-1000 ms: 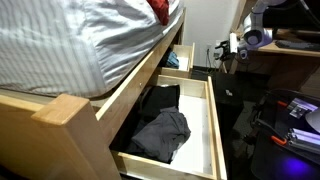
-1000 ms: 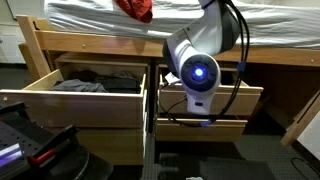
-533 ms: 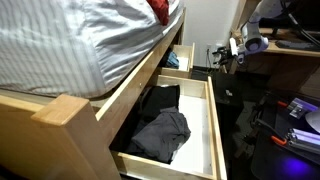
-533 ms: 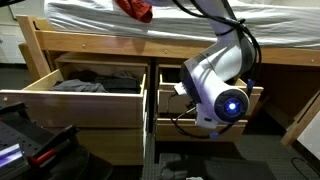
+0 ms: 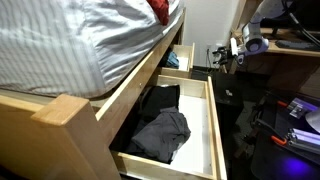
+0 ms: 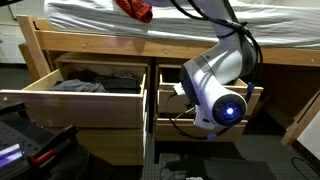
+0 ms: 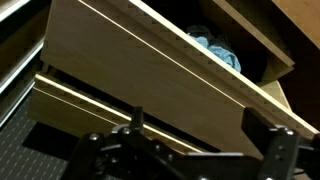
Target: Open the topmost drawer on the left, close the topmost drawer on the right
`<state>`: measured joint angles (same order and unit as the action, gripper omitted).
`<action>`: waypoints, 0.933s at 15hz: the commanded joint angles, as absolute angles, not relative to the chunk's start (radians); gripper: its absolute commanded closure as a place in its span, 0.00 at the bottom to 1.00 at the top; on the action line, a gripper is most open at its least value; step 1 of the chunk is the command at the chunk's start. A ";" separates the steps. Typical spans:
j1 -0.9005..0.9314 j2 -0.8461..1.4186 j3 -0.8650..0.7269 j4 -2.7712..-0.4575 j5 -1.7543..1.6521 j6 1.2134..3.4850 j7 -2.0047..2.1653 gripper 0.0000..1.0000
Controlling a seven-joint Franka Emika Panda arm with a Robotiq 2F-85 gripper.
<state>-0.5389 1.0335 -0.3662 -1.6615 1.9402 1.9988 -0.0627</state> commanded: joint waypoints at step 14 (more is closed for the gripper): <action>-0.530 1.149 -0.268 -1.518 1.855 1.921 -0.019 0.00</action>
